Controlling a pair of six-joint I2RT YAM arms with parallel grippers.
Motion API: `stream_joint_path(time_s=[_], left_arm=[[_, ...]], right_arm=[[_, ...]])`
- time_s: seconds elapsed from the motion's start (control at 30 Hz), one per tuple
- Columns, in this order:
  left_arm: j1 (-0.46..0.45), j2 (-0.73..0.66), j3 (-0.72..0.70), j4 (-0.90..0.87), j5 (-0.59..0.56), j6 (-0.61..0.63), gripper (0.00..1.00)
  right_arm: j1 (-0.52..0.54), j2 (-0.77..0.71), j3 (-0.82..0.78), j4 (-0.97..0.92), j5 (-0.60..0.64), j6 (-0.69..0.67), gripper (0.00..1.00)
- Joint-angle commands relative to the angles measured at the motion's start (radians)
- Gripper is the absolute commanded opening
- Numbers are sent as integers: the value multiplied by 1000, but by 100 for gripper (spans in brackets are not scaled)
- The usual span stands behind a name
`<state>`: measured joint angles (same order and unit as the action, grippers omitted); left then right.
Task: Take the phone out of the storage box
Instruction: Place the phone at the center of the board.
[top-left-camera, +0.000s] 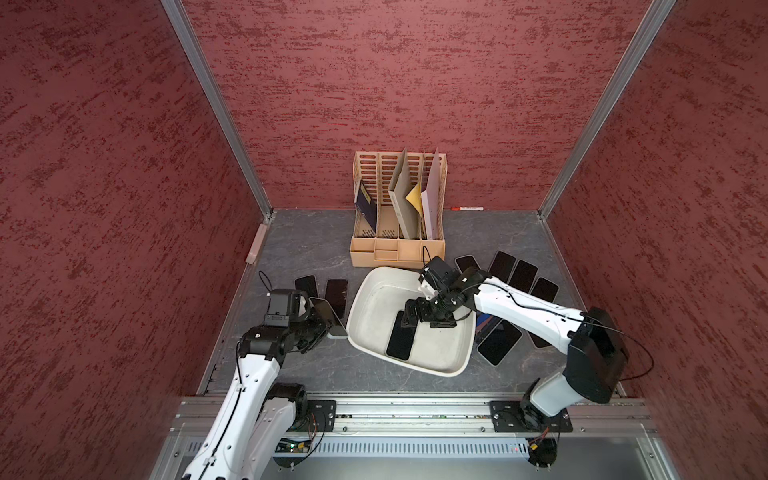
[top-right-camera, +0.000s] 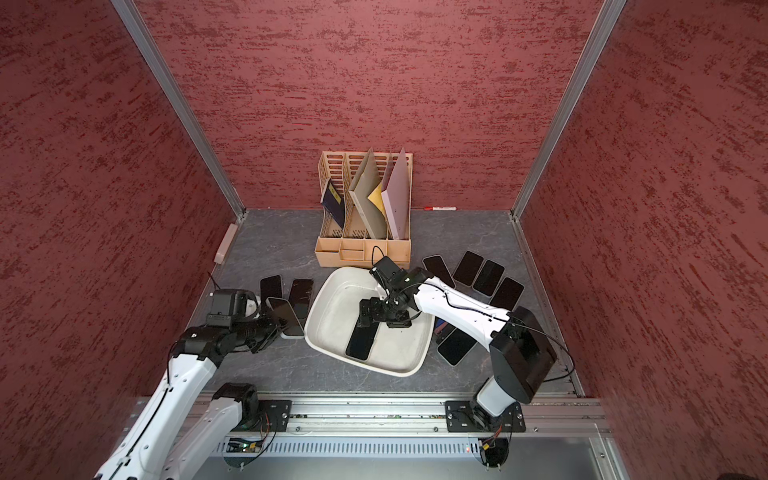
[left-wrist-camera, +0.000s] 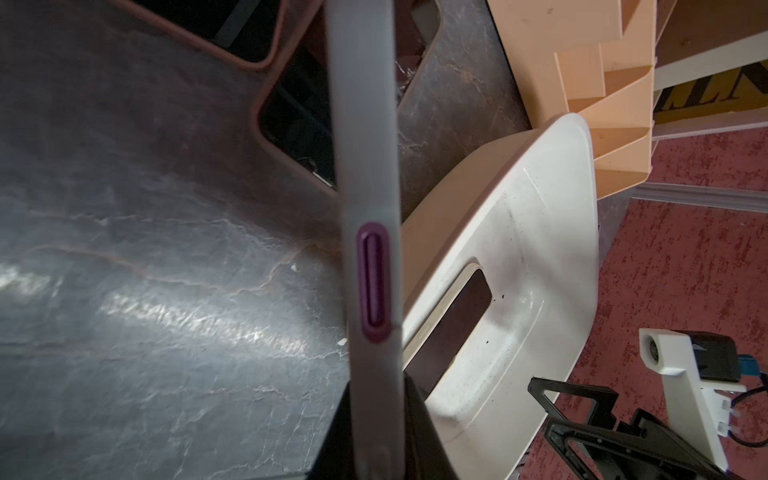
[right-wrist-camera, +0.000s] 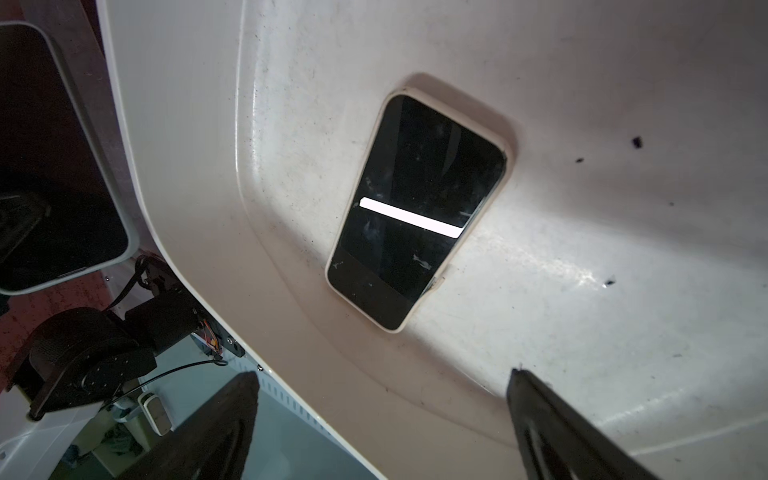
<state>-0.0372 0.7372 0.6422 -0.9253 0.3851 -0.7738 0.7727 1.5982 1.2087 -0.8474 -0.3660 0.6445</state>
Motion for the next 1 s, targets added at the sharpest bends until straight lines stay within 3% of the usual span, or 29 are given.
stream_joint_path(time_s=[0.0,0.17,0.47,0.6,0.87,0.97], left_arm=[[47,24,89,-149,36,111,0],[50,61,59,-204,14,134,0],[49,55,-42,-125,8,61,0],[2,124,-97,11,39,-11,0],[-35,89,-275,246,50,-166,0],[-33,87,-311,247,54,-180,16]], right_arm=[[12,32,35,-20,43,11,98],[32,118,121,-86,123,52,98],[48,146,131,-52,97,79,98],[53,176,145,-76,106,87,99],[72,195,172,-121,236,213,98],[75,206,167,-111,270,260,98]])
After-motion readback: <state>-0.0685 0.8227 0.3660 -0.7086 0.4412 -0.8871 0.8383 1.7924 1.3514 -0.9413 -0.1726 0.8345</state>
